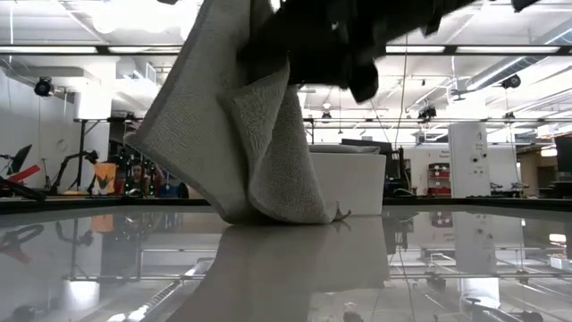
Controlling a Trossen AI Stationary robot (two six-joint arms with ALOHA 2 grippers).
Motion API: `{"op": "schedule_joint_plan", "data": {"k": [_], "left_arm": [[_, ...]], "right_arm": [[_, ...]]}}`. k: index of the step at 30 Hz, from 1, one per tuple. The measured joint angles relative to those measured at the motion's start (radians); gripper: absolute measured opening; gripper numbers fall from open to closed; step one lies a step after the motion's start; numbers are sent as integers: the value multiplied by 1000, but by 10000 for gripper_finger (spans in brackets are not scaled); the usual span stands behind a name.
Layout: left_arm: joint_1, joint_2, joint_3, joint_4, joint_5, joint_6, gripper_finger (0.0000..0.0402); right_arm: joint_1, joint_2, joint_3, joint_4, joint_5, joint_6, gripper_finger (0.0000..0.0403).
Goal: Fold microfiber towels
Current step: Fold the gray towel
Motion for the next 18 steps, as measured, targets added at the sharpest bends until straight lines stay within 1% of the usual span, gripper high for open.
{"op": "schedule_joint_plan", "data": {"k": [2, 4, 10, 15, 18], "left_arm": [[0, -1, 0, 2, -1, 0, 0], [0, -5, 0, -2, -1, 6, 0], [0, -14, 0, 4, -1, 30, 0], [-1, -25, 0, 6, 8, 51, 0], [-5, -43, 0, 4, 45, 56, 0]], "right_arm": [[-4, 19, 22, -69, 0, 12, 161], [-4, 31, 47, -162, -5, 33, 137], [18, 28, 96, -391, 9, 62, 25], [59, -15, 168, -639, 30, 77, 10], [84, -48, 236, -836, 49, 79, 9]]}}
